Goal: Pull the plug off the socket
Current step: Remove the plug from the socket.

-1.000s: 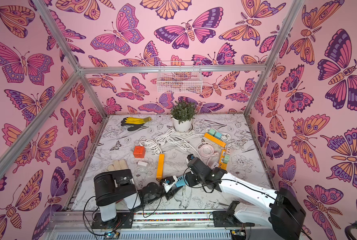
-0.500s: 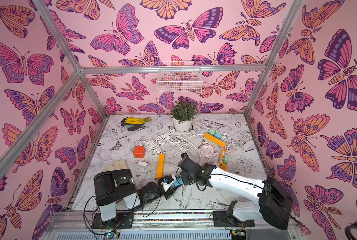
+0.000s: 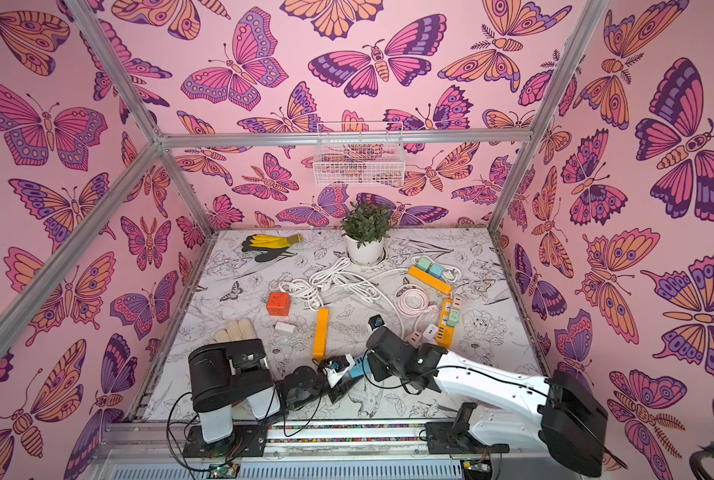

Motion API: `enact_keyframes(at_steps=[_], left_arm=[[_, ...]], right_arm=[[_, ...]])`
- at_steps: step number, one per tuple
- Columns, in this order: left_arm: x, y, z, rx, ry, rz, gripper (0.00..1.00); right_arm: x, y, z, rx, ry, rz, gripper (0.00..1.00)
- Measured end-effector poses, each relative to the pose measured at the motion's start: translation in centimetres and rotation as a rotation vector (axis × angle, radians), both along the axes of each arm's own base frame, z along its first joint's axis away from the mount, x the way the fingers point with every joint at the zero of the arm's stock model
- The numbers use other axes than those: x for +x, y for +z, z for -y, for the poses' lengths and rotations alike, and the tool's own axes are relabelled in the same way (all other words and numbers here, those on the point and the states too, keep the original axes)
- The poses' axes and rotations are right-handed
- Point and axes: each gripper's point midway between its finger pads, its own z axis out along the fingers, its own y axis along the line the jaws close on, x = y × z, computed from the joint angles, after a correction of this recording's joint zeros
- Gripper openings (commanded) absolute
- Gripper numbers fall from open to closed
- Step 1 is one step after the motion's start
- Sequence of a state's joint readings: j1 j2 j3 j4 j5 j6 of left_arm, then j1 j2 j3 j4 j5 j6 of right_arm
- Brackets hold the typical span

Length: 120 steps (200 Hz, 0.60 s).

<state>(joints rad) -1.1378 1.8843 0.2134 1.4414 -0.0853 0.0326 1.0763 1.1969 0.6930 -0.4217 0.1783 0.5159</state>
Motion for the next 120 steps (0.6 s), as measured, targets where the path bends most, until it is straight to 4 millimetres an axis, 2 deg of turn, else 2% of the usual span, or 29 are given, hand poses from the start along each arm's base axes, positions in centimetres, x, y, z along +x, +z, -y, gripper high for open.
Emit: enact_keyframes(at_steps=[13,27,40,51,69,78,86,99,105,120], left_arm=[[0.3,-0.5,-0.3,0.014,0.017,-0.011,0.52],[0.3,-0.5,-0.3,0.013,0.023,-0.014,0.52],[0.4,-0.5,-0.4,0.012,0.024,-0.016,0.53],[0.4,-0.5,-0.4,0.012,0.025,-0.017,0.53],[0.4,-0.5,-0.4,0.012,0.027,-0.018,0.57],[0.5,-0.5,-0.4,0.011,0.029,-0.019,0.66],[0.6,-0.6,-0.5,0.015,0.035,-0.019,0.82],[0.9,-0.7,-0.7,0.02,0.055,-0.021,0.96],[1.1,-0.7,-0.8,0.02,0.067,-0.024,0.99],[1.3,-0.5,-0.8,0.017,0.088,-0.042,1.0]], right_arm=[[0.7,1.9,-1.4,0.015,0.002,0.01,0.22],[1.9,5.4,-3.1,0.093,0.005,0.048,0.22],[2.9,8.3,-3.3,0.165,-0.012,0.08,0.22],[3.6,9.8,-2.1,0.205,-0.044,0.102,0.22],[3.6,10.8,0.6,0.232,-0.091,0.13,0.23],[3.3,11.0,2.1,0.239,-0.113,0.142,0.24],[3.0,10.9,3.5,0.246,-0.135,0.153,0.24],[2.6,10.7,5.8,0.264,-0.177,0.174,0.25],[2.4,10.8,6.6,0.275,-0.193,0.184,0.25],[1.9,10.9,8.2,0.304,-0.221,0.207,0.26]])
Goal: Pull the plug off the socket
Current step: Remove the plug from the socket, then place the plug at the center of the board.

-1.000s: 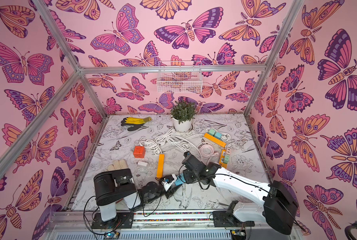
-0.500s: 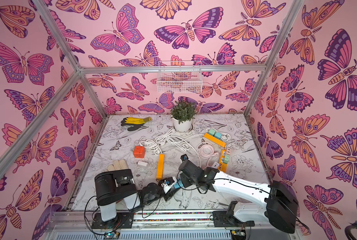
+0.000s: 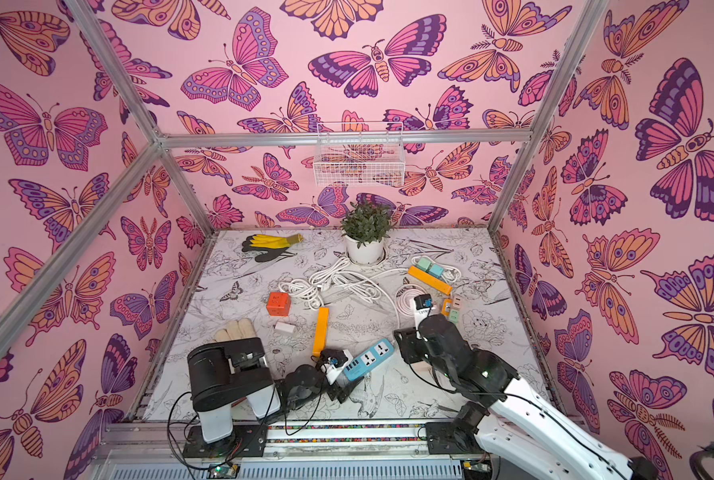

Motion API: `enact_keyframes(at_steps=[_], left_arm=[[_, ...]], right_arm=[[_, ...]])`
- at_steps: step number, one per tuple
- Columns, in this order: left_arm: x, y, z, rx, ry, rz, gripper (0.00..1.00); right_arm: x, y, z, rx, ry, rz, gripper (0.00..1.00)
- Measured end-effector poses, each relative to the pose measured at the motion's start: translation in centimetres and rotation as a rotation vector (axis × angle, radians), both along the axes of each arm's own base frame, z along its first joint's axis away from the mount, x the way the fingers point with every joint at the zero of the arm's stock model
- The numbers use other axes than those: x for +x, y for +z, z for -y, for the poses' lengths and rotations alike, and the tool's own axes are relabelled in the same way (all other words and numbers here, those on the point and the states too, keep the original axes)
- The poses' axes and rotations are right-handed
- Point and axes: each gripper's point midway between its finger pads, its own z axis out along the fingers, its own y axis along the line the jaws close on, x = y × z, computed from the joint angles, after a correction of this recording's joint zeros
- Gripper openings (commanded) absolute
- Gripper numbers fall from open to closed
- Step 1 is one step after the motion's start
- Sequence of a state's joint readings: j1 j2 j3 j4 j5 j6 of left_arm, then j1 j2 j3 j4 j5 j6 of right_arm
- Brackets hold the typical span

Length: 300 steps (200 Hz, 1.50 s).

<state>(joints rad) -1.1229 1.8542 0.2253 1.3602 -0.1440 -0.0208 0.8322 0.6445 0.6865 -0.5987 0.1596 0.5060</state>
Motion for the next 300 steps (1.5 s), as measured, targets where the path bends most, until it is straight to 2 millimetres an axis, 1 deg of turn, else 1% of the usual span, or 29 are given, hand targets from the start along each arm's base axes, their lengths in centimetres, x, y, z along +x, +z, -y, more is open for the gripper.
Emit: enact_keyframes(at_steps=[9,19,30,35,47,63,64,67,72,76,79,81,86,100,111,127,142,148,159,180,199,214,242,256,273,300], left_arm=[[0.2,0.6,0.0,-0.009,0.014,-0.009,0.99],[0.4,1.6,0.1,-0.028,0.027,-0.027,0.99],[0.6,3.5,0.3,-0.062,0.04,-0.044,1.0],[0.7,4.7,0.4,-0.081,0.048,-0.055,0.99],[0.8,7.8,0.4,-0.133,0.064,-0.081,0.93],[0.5,13.6,-0.3,-0.242,0.076,-0.092,0.9],[0.4,14.2,-0.4,-0.255,0.077,-0.092,0.9],[0.3,15.1,-0.7,-0.274,0.079,-0.094,0.9],[0.0,17.2,-1.5,-0.323,0.084,-0.095,0.9],[-0.1,18.2,-2.1,-0.349,0.09,-0.098,0.91],[-0.3,19.5,-2.8,-0.383,0.095,-0.099,0.91],[-0.4,19.7,-3.1,-0.39,0.098,-0.102,0.91],[-0.5,21.3,-4.4,-0.434,0.114,-0.107,0.92],[-0.6,23.8,-7.9,-0.518,0.179,-0.123,0.93],[-0.5,25.0,-10.5,-0.559,0.235,-0.142,0.94],[-0.4,25.8,-13.1,-0.58,0.302,-0.169,0.95],[-0.4,25.7,-14.2,-0.562,0.338,-0.2,0.95],[-0.5,25.5,-14.3,-0.548,0.344,-0.213,0.95],[-0.5,24.7,-14.2,-0.516,0.349,-0.244,0.95],[-0.7,22.7,-13.8,-0.449,0.354,-0.305,0.94],[-1.0,21.8,-13.7,-0.422,0.354,-0.34,0.94],[-1.3,21.7,-13.8,-0.427,0.346,-0.352,0.93],[-1.8,22.2,-14.4,-0.451,0.34,-0.351,0.93],[-2.0,22.4,-14.5,-0.463,0.335,-0.35,0.93],[-2.3,22.6,-14.7,-0.474,0.326,-0.355,0.93],[-2.5,22.7,-14.7,-0.483,0.317,-0.362,0.93]], right_arm=[[-0.2,0.3,0.4,0.019,-0.008,0.013,0.27],[-0.3,0.7,0.7,0.037,-0.013,0.025,0.27],[-0.2,0.9,0.7,0.053,-0.014,0.025,0.27],[-0.2,0.9,0.6,0.061,-0.013,0.021,0.27],[-0.1,0.9,0.3,0.078,-0.006,0.007,0.27],[0.2,1.1,-0.6,0.126,0.011,-0.012,0.27],[0.3,1.1,-0.6,0.13,0.012,-0.013,0.27],[0.4,1.1,-0.9,0.148,0.016,-0.017,0.27],[0.6,1.2,-1.3,0.175,0.023,-0.024,0.27],[0.7,1.2,-1.7,0.198,0.031,-0.027,0.27],[0.8,1.2,-2.0,0.214,0.034,-0.034,0.27],[0.9,1.2,-2.3,0.227,0.04,-0.036,0.27],[1.1,1.1,-2.8,0.252,0.049,-0.048,0.27],[1.6,0.6,-4.5,0.314,0.082,-0.087,0.26],[2.0,0.2,-6.1,0.351,0.109,-0.127,0.26],[2.9,-0.9,-8.5,0.394,0.15,-0.194,0.26],[3.6,-2.1,-11.0,0.404,0.182,-0.25,0.26],[3.7,-2.6,-12.1,0.4,0.199,-0.271,0.26],[3.9,-3.3,-14.7,0.395,0.238,-0.309,0.26],[4.9,-3.5,-19.4,0.406,0.303,-0.335,0.26],[6.5,-3.6,-23.4,0.423,0.332,-0.341,0.27],[8.2,-4.1,-25.7,0.436,0.33,-0.349,0.27],[10.9,-6.1,-28.9,0.434,0.311,-0.38,0.28],[11.7,-7.1,-30.2,0.418,0.304,-0.402,0.28],[12.2,-8.0,-31.6,0.398,0.307,-0.424,0.3],[11.8,-8.9,-33.4,0.366,0.324,-0.451,0.39]])
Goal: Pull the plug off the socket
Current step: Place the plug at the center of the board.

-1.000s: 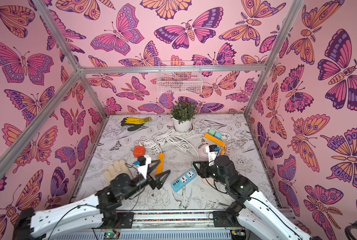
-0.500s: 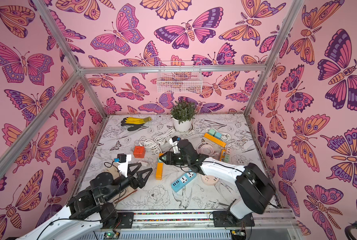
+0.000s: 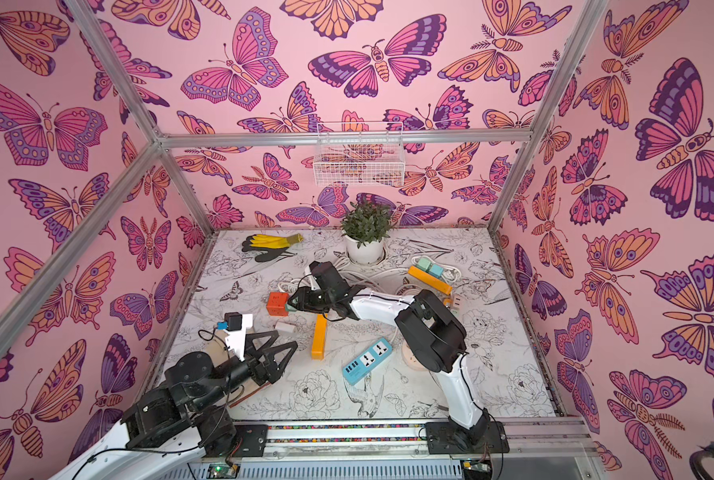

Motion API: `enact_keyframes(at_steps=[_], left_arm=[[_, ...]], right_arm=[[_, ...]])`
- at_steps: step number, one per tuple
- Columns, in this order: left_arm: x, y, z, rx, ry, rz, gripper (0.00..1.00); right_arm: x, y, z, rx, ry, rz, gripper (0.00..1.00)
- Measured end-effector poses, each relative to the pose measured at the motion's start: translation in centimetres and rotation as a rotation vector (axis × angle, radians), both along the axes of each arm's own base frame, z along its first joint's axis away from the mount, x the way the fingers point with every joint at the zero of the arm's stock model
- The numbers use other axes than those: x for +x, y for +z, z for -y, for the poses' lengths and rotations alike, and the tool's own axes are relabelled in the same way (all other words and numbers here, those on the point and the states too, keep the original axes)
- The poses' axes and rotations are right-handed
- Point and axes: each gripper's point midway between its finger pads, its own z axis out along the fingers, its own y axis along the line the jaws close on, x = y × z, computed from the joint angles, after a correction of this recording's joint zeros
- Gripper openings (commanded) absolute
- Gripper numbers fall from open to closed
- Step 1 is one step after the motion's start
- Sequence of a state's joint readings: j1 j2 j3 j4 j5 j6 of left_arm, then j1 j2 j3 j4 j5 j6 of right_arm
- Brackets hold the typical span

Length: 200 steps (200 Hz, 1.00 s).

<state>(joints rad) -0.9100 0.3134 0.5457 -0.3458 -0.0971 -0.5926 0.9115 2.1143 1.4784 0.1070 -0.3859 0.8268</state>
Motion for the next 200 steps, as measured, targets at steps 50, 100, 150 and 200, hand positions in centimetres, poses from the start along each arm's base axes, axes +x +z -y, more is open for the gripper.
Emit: enact_keyframes(at_steps=[50,100,150,200], left_arm=[[-0.1,0.0,0.1,-0.003,-0.006,-0.004,0.93],[-0.6,0.0,0.6,-0.016,-0.046,-0.018,0.92],[-1.9,0.3,2.4,-0.063,-0.156,-0.067,0.91],[-2.9,-0.6,7.7,-0.068,-0.329,-0.147,0.91]], right_arm=[[-1.9,-1.5,-1.5,-0.06,0.059,-0.017,0.57],[-2.7,-1.4,-0.7,-0.137,0.108,0.023,0.78],[-5.5,8.1,7.3,-0.169,0.102,0.289,0.76],[-10.7,14.1,23.8,-0.15,-0.146,0.603,0.78]])
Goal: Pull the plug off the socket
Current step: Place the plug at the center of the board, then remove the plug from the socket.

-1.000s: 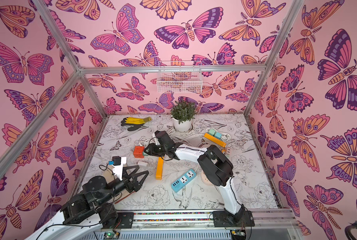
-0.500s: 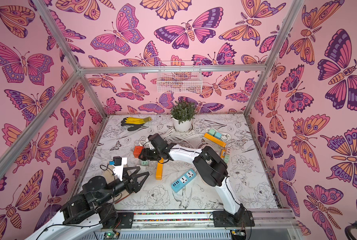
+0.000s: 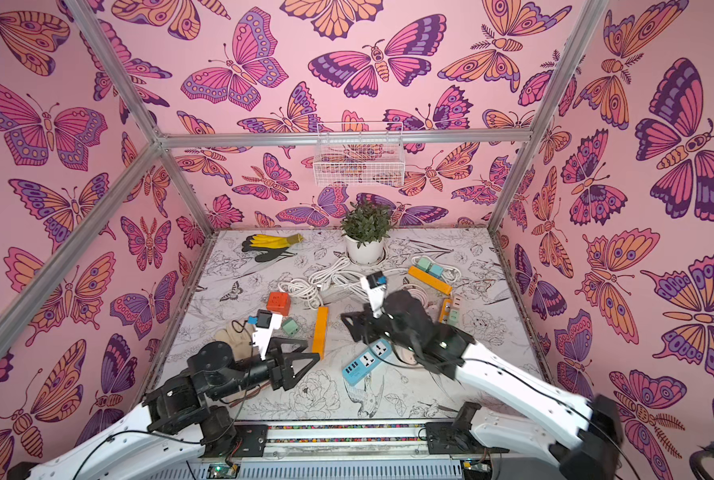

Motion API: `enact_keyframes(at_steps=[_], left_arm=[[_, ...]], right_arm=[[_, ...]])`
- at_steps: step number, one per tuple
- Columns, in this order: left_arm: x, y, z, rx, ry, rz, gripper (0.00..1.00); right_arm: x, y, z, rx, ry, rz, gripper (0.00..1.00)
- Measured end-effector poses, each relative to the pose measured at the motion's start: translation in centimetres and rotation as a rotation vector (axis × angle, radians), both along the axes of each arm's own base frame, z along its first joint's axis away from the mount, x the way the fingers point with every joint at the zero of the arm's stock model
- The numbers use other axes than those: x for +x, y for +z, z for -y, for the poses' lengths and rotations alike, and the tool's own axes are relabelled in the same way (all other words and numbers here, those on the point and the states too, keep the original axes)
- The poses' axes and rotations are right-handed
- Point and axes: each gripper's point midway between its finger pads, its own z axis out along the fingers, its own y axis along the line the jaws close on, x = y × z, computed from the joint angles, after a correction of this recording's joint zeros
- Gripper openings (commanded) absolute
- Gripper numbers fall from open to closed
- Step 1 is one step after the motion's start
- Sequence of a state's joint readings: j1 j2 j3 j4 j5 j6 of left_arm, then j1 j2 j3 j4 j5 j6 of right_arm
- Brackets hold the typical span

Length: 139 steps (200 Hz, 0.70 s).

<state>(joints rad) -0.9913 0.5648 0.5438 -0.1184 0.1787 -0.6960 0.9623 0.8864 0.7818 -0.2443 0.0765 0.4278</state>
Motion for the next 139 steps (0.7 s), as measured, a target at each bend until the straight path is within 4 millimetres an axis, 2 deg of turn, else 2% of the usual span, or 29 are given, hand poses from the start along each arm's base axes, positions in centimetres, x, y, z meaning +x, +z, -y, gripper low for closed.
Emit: enact_keyframes(at_steps=[15,35,61,73,94,120,139], left_arm=[[-0.7,-1.8,2.6,0.062,-0.066,-0.015,0.92],[-1.3,-4.8,6.1,0.19,-0.131,-0.017,0.93],[-0.9,-7.5,10.1,0.328,-0.163,0.02,0.93],[-0.2,-8.4,11.9,0.375,-0.161,0.047,0.93],[1.1,-10.1,14.6,0.455,-0.144,0.1,0.93],[3.0,-11.8,16.8,0.538,-0.096,0.147,0.9],[4.4,-12.3,18.3,0.577,-0.058,0.169,0.87]], right_arm=[[-0.9,-0.8,4.5,0.011,-0.09,0.044,0.79],[-1.0,-1.7,9.8,0.028,-0.237,0.07,0.79],[-0.5,-2.4,14.8,0.041,-0.422,0.049,0.8],[-0.3,-3.1,16.1,0.038,-0.487,0.019,0.8],[-0.2,-5.0,17.3,0.022,-0.55,-0.053,0.8],[0.1,-6.9,18.6,0.038,-0.635,-0.138,0.79],[0.4,-8.1,19.7,0.07,-0.71,-0.205,0.79]])
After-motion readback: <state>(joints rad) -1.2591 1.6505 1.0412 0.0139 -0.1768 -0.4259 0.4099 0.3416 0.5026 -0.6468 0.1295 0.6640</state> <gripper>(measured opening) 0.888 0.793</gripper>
